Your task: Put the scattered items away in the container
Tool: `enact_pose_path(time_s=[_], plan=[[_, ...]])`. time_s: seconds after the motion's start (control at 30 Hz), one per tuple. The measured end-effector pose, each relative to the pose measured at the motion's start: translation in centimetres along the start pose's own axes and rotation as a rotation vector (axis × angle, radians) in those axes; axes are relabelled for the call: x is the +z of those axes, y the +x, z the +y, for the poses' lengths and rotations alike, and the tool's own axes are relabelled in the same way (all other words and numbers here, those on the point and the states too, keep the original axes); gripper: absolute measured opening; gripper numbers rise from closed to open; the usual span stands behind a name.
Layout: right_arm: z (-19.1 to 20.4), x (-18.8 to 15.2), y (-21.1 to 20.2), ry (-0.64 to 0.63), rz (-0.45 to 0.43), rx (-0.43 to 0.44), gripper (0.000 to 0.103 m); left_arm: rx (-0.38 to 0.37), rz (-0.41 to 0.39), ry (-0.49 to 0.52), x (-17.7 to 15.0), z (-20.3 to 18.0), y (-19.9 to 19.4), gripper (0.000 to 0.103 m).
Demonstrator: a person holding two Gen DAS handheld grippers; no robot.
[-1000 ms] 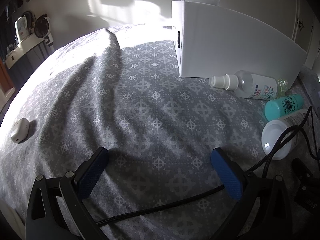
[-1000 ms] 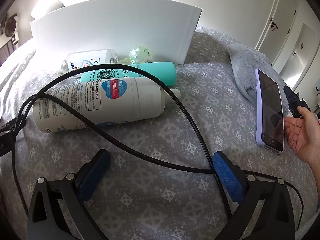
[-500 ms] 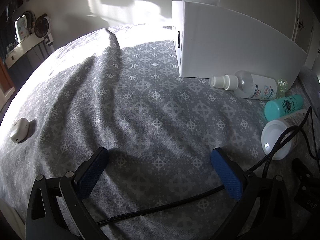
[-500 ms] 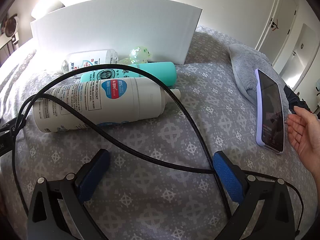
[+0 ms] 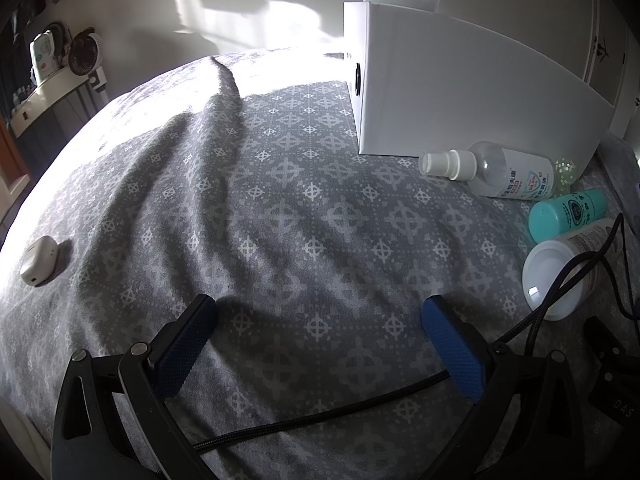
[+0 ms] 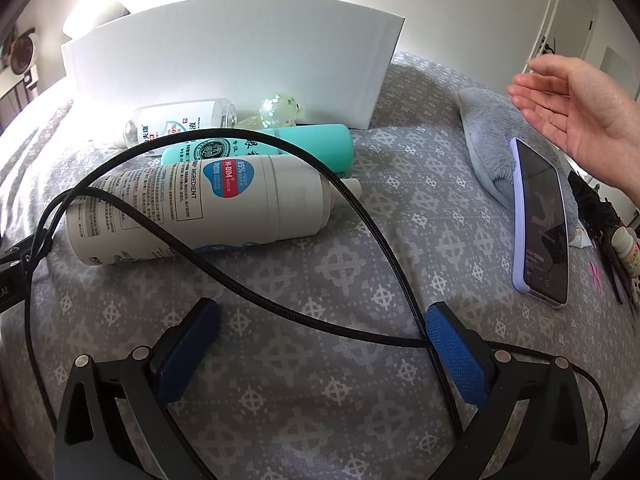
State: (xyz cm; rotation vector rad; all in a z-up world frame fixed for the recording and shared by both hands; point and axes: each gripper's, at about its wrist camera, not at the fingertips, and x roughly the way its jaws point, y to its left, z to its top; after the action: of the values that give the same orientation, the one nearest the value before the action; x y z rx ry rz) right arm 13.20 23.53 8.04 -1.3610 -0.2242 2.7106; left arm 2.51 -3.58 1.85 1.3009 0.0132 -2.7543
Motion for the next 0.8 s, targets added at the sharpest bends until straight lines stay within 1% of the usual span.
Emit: enact_pose_path(time_s=[0.8], plan=[[0.15,0.27,0.47,-0.002,0.004,0.000,0.103,0.001,0.000,0.001,0.00,0.00,0.06,0.103]])
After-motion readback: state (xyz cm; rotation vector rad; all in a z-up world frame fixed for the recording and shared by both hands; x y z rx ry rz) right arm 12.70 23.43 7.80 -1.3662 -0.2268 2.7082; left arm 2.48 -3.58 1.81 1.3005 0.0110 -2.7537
